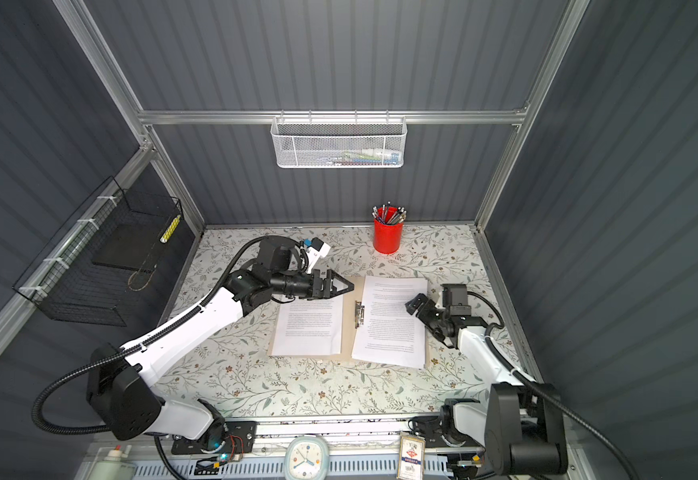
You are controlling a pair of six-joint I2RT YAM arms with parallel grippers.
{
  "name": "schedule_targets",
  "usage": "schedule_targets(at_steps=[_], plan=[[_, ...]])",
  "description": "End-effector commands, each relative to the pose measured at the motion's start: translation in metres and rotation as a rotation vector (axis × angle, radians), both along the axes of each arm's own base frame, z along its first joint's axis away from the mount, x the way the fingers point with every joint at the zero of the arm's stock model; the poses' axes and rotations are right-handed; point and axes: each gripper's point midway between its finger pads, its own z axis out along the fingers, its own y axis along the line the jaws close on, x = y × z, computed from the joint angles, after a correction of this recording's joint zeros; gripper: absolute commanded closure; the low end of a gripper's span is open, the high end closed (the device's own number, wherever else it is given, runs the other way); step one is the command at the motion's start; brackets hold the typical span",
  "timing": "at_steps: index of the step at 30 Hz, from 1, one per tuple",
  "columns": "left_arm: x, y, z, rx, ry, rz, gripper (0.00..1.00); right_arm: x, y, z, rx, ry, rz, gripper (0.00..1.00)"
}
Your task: Put the files into the folder
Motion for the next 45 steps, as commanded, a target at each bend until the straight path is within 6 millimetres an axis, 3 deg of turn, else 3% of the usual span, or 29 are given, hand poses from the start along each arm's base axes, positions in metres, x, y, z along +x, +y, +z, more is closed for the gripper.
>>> schedule_targets(at_steps=[1,8,14,21,29,33,35,39,45], plan=[[0.029,0.046,-0.033,0.231,0.01,0.205,0.0,-0.005,-0.018,0.004,-0.061,0.028,-0.011,0.01],[0.04,0.143,-0.112,0.344,0.186,0.393,0.0,-0.001,-0.011,-0.023,0.099,0.081,-0.012,0.01],[0.033,0.192,-0.182,0.438,0.323,0.471,0.0,-0.004,-0.016,-0.041,0.105,0.151,-0.066,0.01],[0.024,0.199,-0.228,0.486,0.395,0.457,0.0,-0.004,-0.013,-0.055,0.124,0.217,-0.063,0.01],[0.019,0.191,-0.253,0.47,0.457,0.413,0.0,-0.002,-0.006,-0.067,0.16,0.256,-0.051,0.01],[0.021,0.173,-0.247,0.353,0.472,0.381,0.0,0.0,0.002,-0.07,0.162,0.274,-0.023,0.01],[0.026,0.16,-0.232,0.251,0.462,0.357,0.0,0.001,0.003,-0.071,0.163,0.279,-0.018,0.01],[0.037,0.14,-0.187,0.062,0.402,0.331,0.0,0.002,0.007,-0.069,0.164,0.271,0.001,0.01],[0.039,0.131,-0.09,-0.081,0.239,0.281,0.0,0.007,0.029,-0.067,0.148,0.261,0.082,0.01]])
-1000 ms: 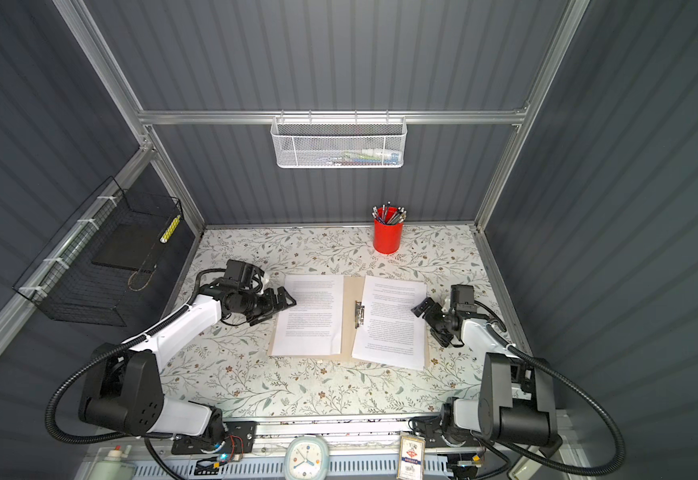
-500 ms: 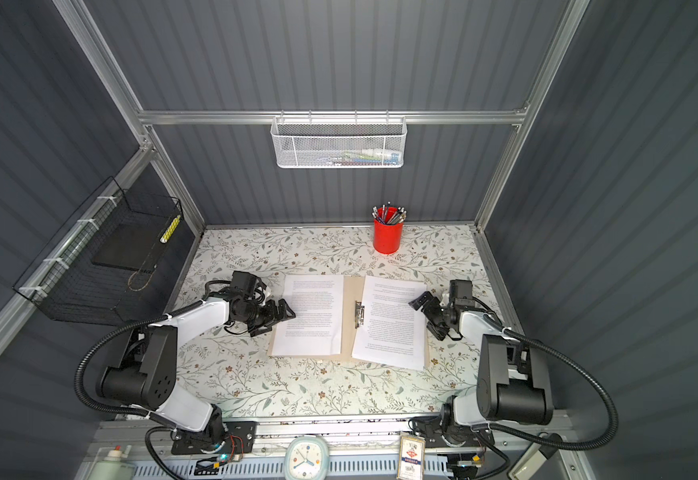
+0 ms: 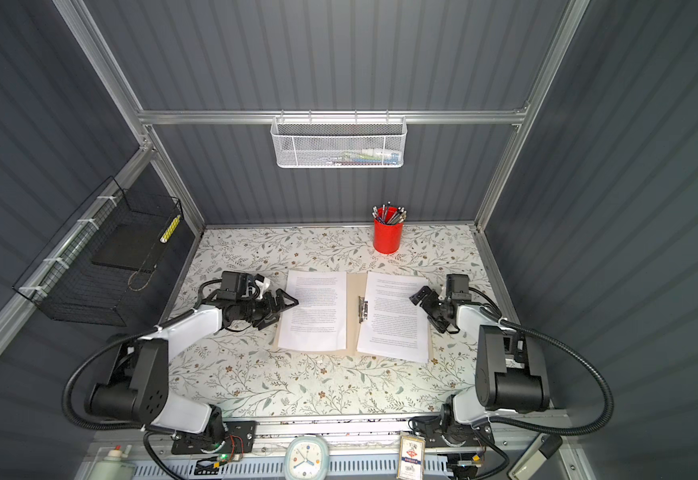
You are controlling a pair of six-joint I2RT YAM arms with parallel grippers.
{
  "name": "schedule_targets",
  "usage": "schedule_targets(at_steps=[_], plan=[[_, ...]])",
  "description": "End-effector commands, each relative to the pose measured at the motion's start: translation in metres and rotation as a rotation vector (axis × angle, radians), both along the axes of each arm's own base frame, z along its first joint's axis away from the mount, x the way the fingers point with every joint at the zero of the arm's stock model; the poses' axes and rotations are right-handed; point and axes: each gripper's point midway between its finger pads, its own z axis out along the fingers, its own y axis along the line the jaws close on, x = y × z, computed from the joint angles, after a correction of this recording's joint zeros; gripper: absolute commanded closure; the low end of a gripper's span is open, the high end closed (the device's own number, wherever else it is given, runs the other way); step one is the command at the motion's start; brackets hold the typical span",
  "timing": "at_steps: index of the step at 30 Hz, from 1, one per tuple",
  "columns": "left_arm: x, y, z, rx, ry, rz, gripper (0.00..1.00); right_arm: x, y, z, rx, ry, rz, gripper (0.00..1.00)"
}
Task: Put the files into the folder
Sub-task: 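Lift the folder cover upright with the left gripper, then fold the cover over onto the clipped sheets with the left gripper while the right withdraws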
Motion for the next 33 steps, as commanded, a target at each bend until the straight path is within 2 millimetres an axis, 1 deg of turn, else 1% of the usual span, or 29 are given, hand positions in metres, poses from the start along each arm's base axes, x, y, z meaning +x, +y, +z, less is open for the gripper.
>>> schedule_targets(at_steps=[1,2,4,5,7,8,11,12,13,15,16,17,19,20,21,22,23,24,25,26,27,28,29,30,31,32,33], plan=[[-0.011,-0.032,0.092,-0.2,-0.142,-0.137,0.0,-0.032,0.042,-0.022,0.088,0.153,0.111,0.01],[-0.013,-0.032,0.108,-0.207,-0.174,-0.144,0.0,-0.03,0.047,-0.022,0.088,0.147,0.124,0.01],[-0.017,-0.033,0.132,-0.237,-0.225,-0.153,0.0,-0.028,0.058,-0.022,0.084,0.146,0.152,0.01],[-0.019,-0.034,0.141,-0.255,-0.24,-0.16,0.0,-0.027,0.064,-0.022,0.085,0.143,0.169,0.01],[-0.025,-0.045,0.155,-0.276,-0.258,-0.189,0.0,-0.022,0.083,-0.018,0.087,0.122,0.214,0.01],[-0.029,-0.053,0.159,-0.269,-0.265,-0.211,0.0,-0.02,0.093,-0.017,0.091,0.114,0.234,0.01],[-0.042,-0.088,0.161,-0.233,-0.288,-0.291,0.0,-0.01,0.12,-0.005,0.14,0.061,0.262,0.01],[-0.048,-0.102,0.159,-0.229,-0.287,-0.322,0.0,-0.005,0.125,0.002,0.161,0.033,0.263,0.01],[-0.051,-0.115,0.155,-0.219,-0.286,-0.345,0.0,0.0,0.125,0.011,0.168,0.01,0.257,0.01],[-0.06,-0.143,0.147,-0.214,-0.288,-0.393,0.0,0.01,0.117,0.036,0.156,-0.07,0.247,0.01],[-0.066,-0.159,0.14,-0.205,-0.279,-0.428,0.0,0.013,0.108,0.051,0.135,-0.11,0.232,0.01],[-0.07,-0.174,0.133,-0.194,-0.271,-0.458,0.0,0.015,0.096,0.063,0.111,-0.133,0.209,0.01],[-0.082,-0.21,0.117,-0.198,-0.249,-0.528,0.0,0.014,0.061,0.087,0.055,-0.182,0.126,0.01],[-0.085,-0.223,0.111,-0.209,-0.23,-0.554,0.0,0.013,0.046,0.096,0.042,-0.212,0.091,0.01],[-0.086,-0.235,0.109,-0.226,-0.217,-0.574,0.0,0.01,0.032,0.108,0.028,-0.259,0.068,0.01],[-0.084,-0.24,0.109,-0.241,-0.217,-0.582,0.0,0.008,0.018,0.118,-0.006,-0.303,0.044,0.01],[-0.078,-0.239,0.112,-0.237,-0.237,-0.57,0.0,0.005,0.006,0.125,-0.047,-0.329,0.027,0.01],[-0.068,-0.232,0.118,-0.221,-0.275,-0.547,0.0,0.002,-0.009,0.13,-0.117,-0.345,-0.002,0.01],[-0.057,-0.218,0.123,-0.189,-0.311,-0.512,0.0,-0.002,-0.02,0.136,-0.18,-0.362,-0.022,0.01],[-0.042,-0.199,0.124,-0.139,-0.34,-0.452,0.0,-0.005,-0.031,0.138,-0.247,-0.36,-0.051,0.01],[-0.02,-0.168,0.123,-0.071,-0.365,-0.348,0.0,-0.009,-0.048,0.138,-0.336,-0.345,-0.098,0.01],[0.003,-0.13,0.119,0.005,-0.389,-0.214,0.0,-0.013,-0.066,0.137,-0.433,-0.338,-0.151,0.01],[0.021,-0.09,0.113,0.095,-0.416,-0.073,0.0,-0.014,-0.074,0.134,-0.478,-0.352,-0.165,0.01],[0.036,-0.044,0.105,0.196,-0.45,0.085,0.0,-0.012,-0.076,0.132,-0.496,-0.402,-0.141,0.01],[0.045,0.0,0.099,0.316,-0.506,0.231,0.0,-0.008,-0.074,0.132,-0.523,-0.487,-0.083,0.01],[0.046,0.033,0.092,0.43,-0.559,0.336,0.0,-0.007,-0.073,0.129,-0.564,-0.547,-0.042,0.01],[0.044,0.065,0.087,0.553,-0.611,0.44,0.0,-0.008,-0.077,0.124,-0.609,-0.59,-0.052,0.01]])
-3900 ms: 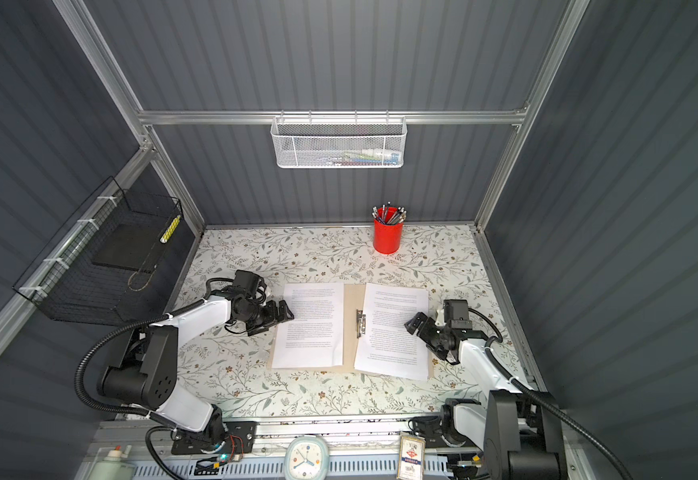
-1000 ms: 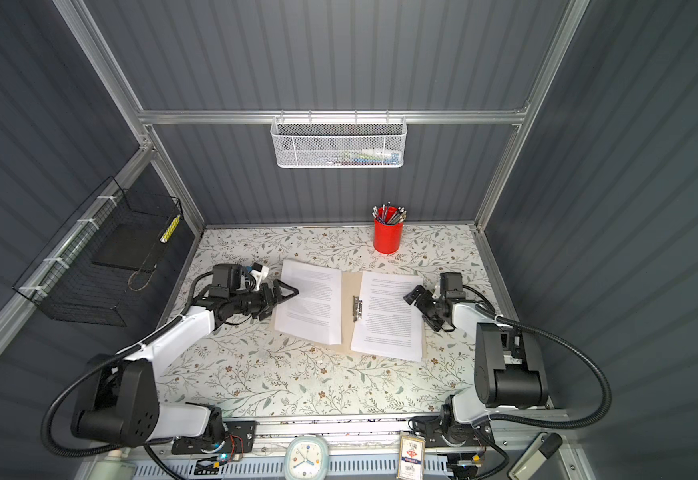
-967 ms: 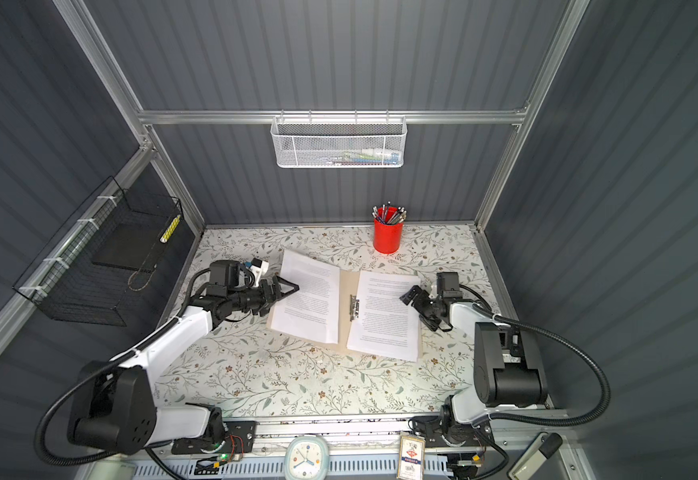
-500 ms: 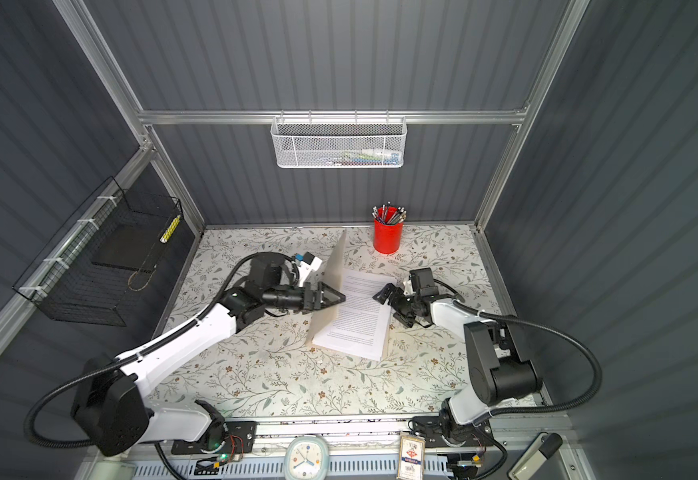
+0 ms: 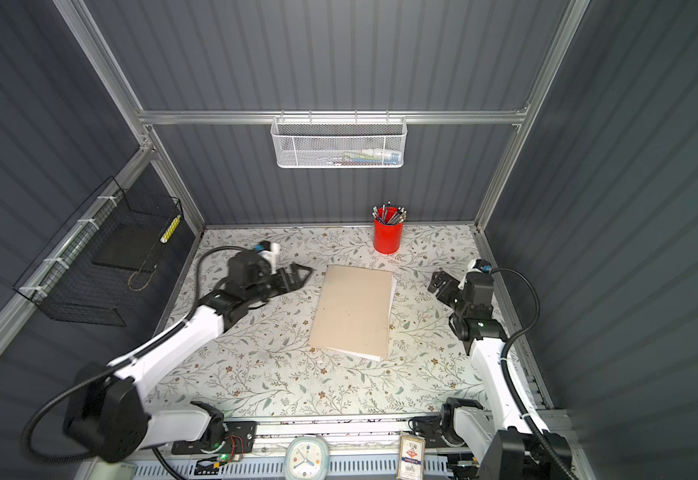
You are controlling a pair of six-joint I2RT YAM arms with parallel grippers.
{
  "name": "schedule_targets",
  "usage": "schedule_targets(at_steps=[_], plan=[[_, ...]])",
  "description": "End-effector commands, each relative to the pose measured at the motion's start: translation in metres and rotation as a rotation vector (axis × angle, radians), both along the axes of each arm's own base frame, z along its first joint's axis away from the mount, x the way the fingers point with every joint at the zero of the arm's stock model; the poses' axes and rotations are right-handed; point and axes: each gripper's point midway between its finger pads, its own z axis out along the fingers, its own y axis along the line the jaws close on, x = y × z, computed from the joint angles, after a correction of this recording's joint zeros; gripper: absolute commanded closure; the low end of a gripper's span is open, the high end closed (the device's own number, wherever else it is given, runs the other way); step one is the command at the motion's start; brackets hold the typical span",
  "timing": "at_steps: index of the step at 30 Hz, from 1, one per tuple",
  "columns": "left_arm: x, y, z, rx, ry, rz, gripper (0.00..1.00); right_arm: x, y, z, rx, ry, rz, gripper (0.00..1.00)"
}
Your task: Put the files into the folder
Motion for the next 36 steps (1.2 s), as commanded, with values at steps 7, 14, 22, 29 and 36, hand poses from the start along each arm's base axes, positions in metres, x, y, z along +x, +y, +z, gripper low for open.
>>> schedule_targets(at_steps=[7,14,22,29,36], plan=[[-0.015,0.203,-0.068,0.695,-0.18,0.779,0.0,0.009,-0.034,-0.054,-0.292,-0.099,-0.055,0.01],[0.021,0.214,-0.11,0.827,-0.183,0.723,0.0,0.048,-0.02,-0.046,-0.307,-0.157,0.094,0.01],[0.052,0.206,-0.145,0.807,-0.256,0.541,0.0,0.047,-0.007,-0.056,-0.399,-0.249,0.122,0.01],[0.054,0.22,-0.148,0.735,-0.22,0.554,0.0,0.05,0.002,-0.06,-0.424,-0.23,0.159,0.01],[0.055,0.219,-0.149,0.751,-0.211,0.552,0.0,0.055,0.0,-0.063,-0.407,-0.208,0.165,0.01]])
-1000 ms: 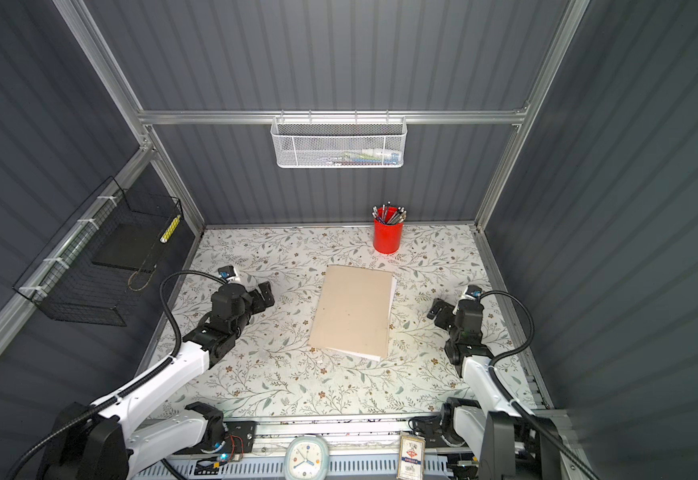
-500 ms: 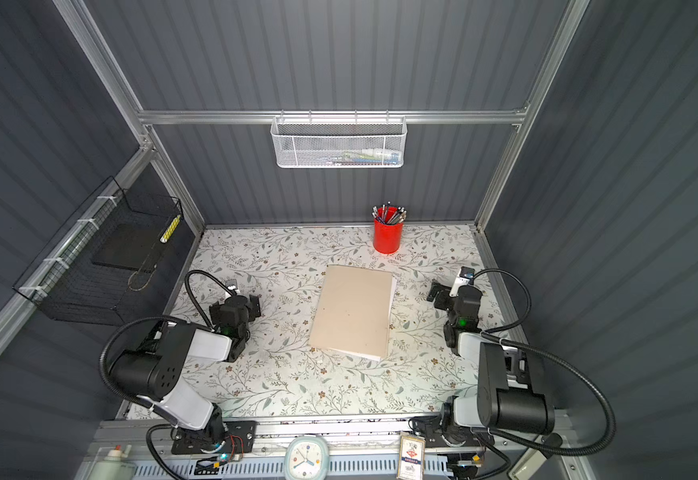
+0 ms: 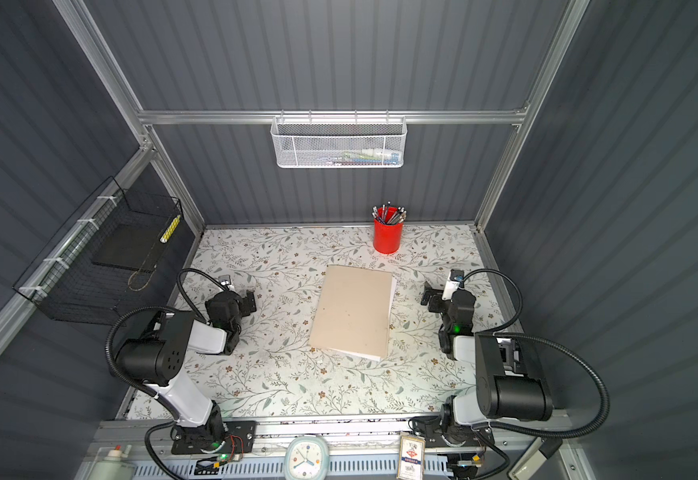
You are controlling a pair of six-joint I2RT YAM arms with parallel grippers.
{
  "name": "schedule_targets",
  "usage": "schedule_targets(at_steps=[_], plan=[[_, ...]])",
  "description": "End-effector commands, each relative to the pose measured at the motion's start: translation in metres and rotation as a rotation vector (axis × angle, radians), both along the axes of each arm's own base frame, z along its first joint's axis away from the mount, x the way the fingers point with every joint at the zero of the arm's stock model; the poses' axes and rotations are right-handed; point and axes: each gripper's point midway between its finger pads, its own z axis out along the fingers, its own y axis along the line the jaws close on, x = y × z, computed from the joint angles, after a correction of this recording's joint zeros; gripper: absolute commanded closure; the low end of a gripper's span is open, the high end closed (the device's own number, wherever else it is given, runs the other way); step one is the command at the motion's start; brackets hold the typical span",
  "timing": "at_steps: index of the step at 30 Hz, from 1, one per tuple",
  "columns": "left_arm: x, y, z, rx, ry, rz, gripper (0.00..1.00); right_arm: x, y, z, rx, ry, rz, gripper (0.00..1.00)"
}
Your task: Put the files into the folder
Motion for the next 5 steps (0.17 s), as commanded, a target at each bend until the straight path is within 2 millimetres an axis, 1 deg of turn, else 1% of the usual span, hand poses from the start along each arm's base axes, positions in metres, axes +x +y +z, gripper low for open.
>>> schedule_targets(at_steps=[1,5], plan=[[0.0078,-0.0039,0.0122,-0.001,-0.04,-0.008,0.0,0.0069,-0.0006,0.0073,-0.008,-0.022,0.01,0.01],[0.0056,-0.0053,0.0141,0.003,-0.052,-0.01,0.0,0.0009,0.0033,0.0114,-0.028,-0.05,0.022,0.01]])
